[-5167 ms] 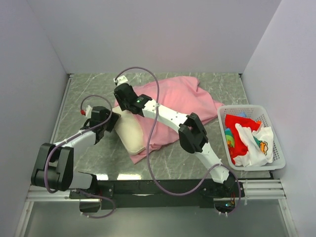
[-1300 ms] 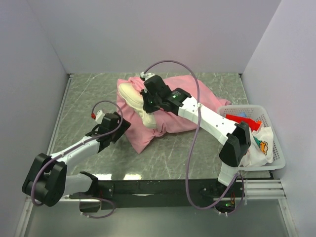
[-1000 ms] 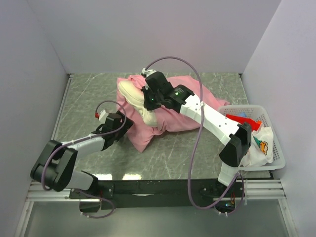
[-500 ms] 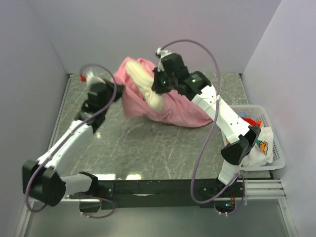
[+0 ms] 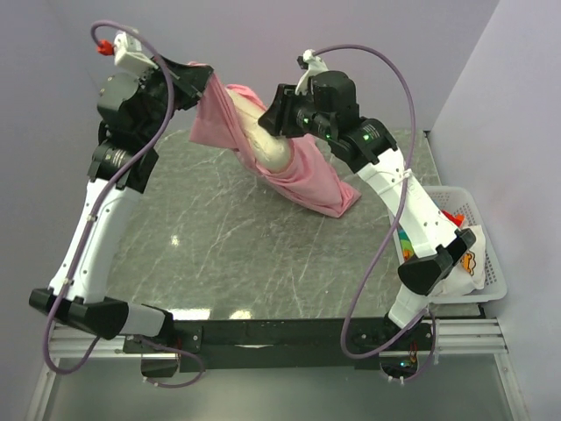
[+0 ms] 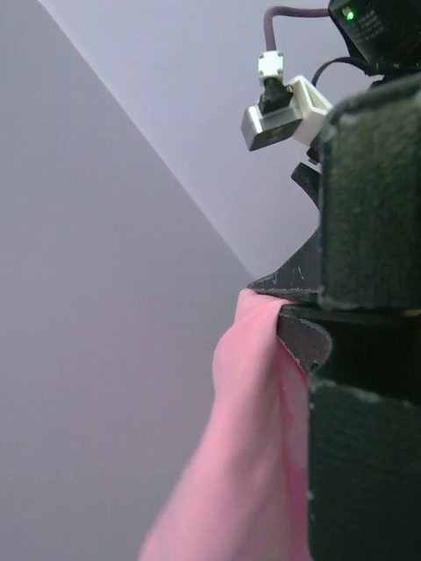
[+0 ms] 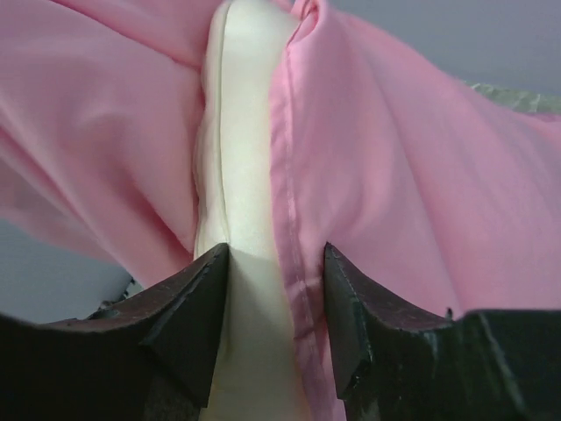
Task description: Put the pillow into the pillowcase
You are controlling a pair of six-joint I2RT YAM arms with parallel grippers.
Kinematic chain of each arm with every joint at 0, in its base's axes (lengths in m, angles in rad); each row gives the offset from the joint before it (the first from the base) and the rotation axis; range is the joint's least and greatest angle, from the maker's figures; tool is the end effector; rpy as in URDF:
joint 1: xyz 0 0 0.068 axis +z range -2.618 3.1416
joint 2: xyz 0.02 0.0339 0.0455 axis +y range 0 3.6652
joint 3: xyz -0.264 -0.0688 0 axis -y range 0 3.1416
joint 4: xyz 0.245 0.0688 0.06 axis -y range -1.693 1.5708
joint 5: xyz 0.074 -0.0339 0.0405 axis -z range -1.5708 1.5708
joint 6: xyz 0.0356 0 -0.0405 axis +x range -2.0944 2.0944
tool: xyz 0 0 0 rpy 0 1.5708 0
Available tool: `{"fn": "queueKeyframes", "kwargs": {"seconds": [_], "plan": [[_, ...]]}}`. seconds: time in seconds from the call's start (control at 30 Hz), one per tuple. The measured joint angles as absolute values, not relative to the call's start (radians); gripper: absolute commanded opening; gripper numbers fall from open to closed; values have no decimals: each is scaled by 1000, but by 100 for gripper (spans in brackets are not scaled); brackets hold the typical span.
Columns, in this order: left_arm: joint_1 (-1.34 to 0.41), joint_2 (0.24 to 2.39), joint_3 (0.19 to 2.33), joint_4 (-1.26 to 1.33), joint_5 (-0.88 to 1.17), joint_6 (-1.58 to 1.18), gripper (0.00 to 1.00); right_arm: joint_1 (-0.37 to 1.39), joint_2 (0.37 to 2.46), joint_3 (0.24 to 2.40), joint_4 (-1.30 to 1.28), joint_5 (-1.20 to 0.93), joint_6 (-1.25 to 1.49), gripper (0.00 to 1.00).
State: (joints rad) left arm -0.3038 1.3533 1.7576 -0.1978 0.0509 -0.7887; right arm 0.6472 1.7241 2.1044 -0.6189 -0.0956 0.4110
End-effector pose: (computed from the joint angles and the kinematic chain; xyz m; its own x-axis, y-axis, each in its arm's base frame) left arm 0.2589 -0.0831 0.5453 -0.1078 -0.7087 -0.6972 0.3828 0.6176 -0.6870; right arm 0.2946 0.2269 0.4952 -0.4422 0.1643 -0.8817 -0.5427 0.7337 0.4089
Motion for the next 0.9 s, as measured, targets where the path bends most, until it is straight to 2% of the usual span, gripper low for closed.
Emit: {"fn": "queueKeyframes", "kwargs": {"seconds": [0.33,0.43,0.9], "plan": [[-252,1411,1798,-286,144,-780,1,573,1766,2109,-563,-158,502,53],[-242,1411,1798,-290,157,-780,1,570,1784,2109,-563,-169,508,56],[-232,1411,1798,-293,191,-780,1,675,1810,2158,-568,-141,456,59]]}}
